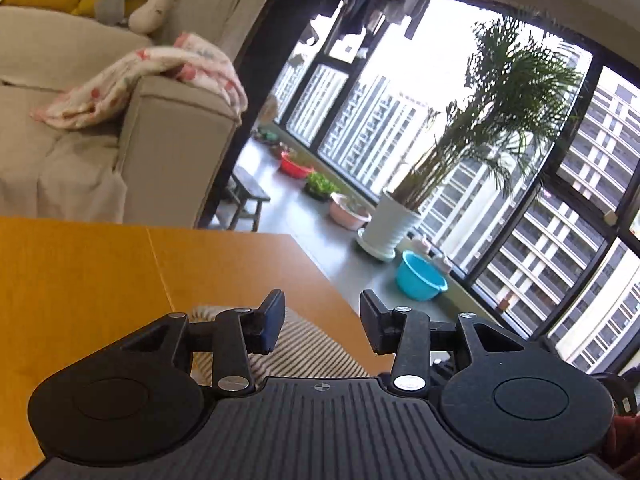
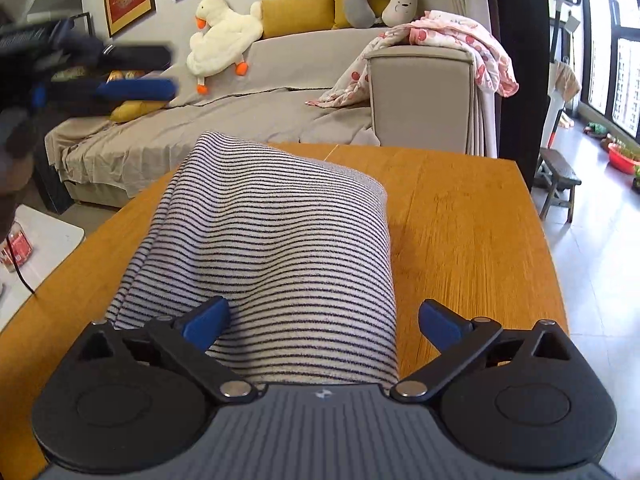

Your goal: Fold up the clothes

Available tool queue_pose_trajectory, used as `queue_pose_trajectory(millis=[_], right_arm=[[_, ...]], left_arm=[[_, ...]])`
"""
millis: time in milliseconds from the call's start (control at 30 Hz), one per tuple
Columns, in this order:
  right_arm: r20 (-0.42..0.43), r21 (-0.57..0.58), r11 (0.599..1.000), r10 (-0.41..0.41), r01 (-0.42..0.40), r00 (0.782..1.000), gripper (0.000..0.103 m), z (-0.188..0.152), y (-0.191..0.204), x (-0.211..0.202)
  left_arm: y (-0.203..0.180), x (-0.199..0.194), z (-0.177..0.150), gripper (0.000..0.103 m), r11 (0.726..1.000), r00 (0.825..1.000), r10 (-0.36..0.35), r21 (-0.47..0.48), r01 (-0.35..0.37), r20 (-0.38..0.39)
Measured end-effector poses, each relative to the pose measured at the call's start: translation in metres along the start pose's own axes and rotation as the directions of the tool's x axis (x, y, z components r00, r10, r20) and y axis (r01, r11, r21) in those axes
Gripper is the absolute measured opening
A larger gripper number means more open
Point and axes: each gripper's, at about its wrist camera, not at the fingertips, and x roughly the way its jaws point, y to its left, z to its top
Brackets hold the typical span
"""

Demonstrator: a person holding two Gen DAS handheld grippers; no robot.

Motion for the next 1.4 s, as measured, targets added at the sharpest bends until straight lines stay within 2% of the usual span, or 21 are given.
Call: queue_pose_trajectory(millis=[67, 100, 133, 200, 267, 300, 367, 433, 467, 667, 867, 900, 967, 1033, 1167, 1233, 1333, 1400], right_arm=[[0.027, -0.08, 0.996, -0.043, 0.045, 0.999, 0.098, 0.001, 0.012, -0.007], [0.053, -0.132, 0.989, -0.061, 0.068, 0.997, 0.094, 0.003, 0.022, -0.013], [0.082, -0.176, 0.982, -0.06, 0.074, 0.995, 0.083, 0.005, 0.032, -0.02], [0.131, -0.222, 0.975, 0.01, 0.019, 0.991, 0.076, 0.011, 0.05, -0.032], [0.141, -0.233, 0.97, 0.107, -0.072, 0.984, 0.076, 0.015, 0.064, -0.038], [0.101, -0.219, 0.966, 0.16, -0.135, 0.982, 0.076, 0.014, 0.069, -0.032], [0.003, -0.204, 0.959, 0.201, -0.196, 0.98, 0.077, -0.002, 0.074, -0.009], [0.023, -0.303, 0.941, 0.169, -0.155, 0.985, 0.088, -0.019, 0.085, -0.003], [0.026, -0.306, 0.94, 0.166, -0.15, 0.986, 0.089, -0.021, 0.086, -0.003], [0.012, -0.217, 0.959, 0.19, -0.183, 0.982, 0.09, -0.016, 0.078, -0.007], [0.041, -0.125, 0.96, 0.255, -0.249, 0.966, 0.088, 0.006, 0.063, -0.033], [0.047, -0.11, 0.959, 0.266, -0.26, 0.963, 0.083, 0.009, 0.061, -0.037], [0.07, -0.139, 0.954, 0.276, -0.264, 0.959, 0.054, 0.012, 0.059, -0.046], [0.071, -0.137, 0.951, 0.289, -0.278, 0.955, 0.049, 0.011, 0.056, -0.047], [-0.026, -0.049, 0.952, 0.301, -0.302, 0.953, 0.048, 0.002, 0.056, -0.015], [-0.005, -0.049, 0.951, 0.304, -0.304, 0.953, 0.048, -0.002, 0.057, -0.015], [-0.008, -0.038, 0.951, 0.308, -0.308, 0.951, 0.048, 0.0, 0.057, -0.016], [-0.008, -0.045, 0.952, 0.304, -0.304, 0.953, 0.048, -0.001, 0.058, -0.017]], left_arm=[[0.012, 0.025, -0.013, 0.042, 0.998, 0.996, 0.051, -0.019, -0.053, -0.079], [0.017, 0.033, -0.018, 0.042, 0.998, 0.994, 0.062, -0.023, -0.064, -0.09], [0.023, 0.04, -0.024, 0.043, 0.997, 0.992, 0.072, -0.027, -0.076, -0.102], [0.028, 0.042, -0.026, 0.043, 0.997, 0.992, 0.067, -0.042, -0.071, -0.103], [0.029, 0.042, -0.025, 0.043, 0.996, 0.992, 0.066, -0.044, -0.071, -0.108], [0.03, 0.042, -0.025, 0.044, 0.997, 0.992, 0.069, -0.038, -0.073, -0.11], [0.031, 0.042, -0.027, 0.043, 0.997, 0.992, 0.064, -0.039, -0.069, -0.111], [0.033, 0.04, -0.03, 0.043, 0.997, 0.993, 0.057, -0.053, -0.063, -0.106], [0.034, 0.04, -0.03, 0.043, 0.997, 0.993, 0.056, -0.055, -0.062, -0.105], [0.035, 0.039, -0.031, 0.043, 0.997, 0.993, 0.055, -0.054, -0.061, -0.103], [0.035, 0.038, -0.031, 0.043, 0.996, 0.994, 0.049, -0.063, -0.056, -0.099], [0.035, 0.038, -0.031, 0.043, 0.996, 0.994, 0.049, -0.064, -0.055, -0.098], [0.035, 0.038, -0.032, 0.044, 0.996, 0.994, 0.049, -0.067, -0.056, -0.094], [0.035, 0.038, -0.032, 0.044, 0.996, 0.995, 0.052, -0.068, -0.058, -0.09], [0.034, 0.034, -0.029, 0.044, 0.995, 0.994, 0.061, -0.072, -0.067, -0.089], [0.034, 0.027, -0.021, 0.048, 0.992, 0.995, 0.083, -0.087, -0.089, -0.062], [0.034, 0.021, -0.006, 0.048, 0.987, 0.991, 0.135, -0.087, -0.135, -0.003], [0.036, 0.037, -0.006, 0.045, 0.983, 0.983, 0.175, -0.05, -0.177, -0.05]])
